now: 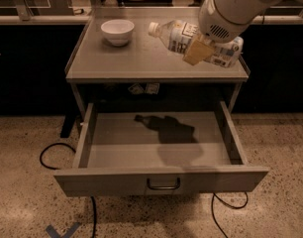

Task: Place blue plastic bottle into top drawer

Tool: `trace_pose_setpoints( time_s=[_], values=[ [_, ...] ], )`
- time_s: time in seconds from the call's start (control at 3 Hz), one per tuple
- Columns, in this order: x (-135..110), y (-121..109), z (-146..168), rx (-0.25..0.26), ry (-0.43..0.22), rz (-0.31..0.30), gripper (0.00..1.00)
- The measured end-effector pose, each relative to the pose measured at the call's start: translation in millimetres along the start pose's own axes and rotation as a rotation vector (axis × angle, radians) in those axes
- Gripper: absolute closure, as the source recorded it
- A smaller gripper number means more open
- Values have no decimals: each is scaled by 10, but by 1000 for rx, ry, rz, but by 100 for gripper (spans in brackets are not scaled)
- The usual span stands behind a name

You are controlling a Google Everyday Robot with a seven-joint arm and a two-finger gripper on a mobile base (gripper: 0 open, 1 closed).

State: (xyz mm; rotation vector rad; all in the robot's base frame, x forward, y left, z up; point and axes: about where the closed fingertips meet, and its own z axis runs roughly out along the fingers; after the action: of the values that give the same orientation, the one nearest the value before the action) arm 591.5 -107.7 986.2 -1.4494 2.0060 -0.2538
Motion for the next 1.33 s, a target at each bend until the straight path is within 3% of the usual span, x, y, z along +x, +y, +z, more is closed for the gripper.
trace_pose_setpoints(
  time_s=[0.33, 0.67, 1.0, 1.33],
  values=[
    [137, 112, 185, -40, 14, 38, 100],
    [443, 552, 626, -149, 13, 156, 100],
    [726, 1219, 1137, -307, 14, 263, 100],
    [846, 1719, 1511, -423, 12, 327, 100]
  ],
)
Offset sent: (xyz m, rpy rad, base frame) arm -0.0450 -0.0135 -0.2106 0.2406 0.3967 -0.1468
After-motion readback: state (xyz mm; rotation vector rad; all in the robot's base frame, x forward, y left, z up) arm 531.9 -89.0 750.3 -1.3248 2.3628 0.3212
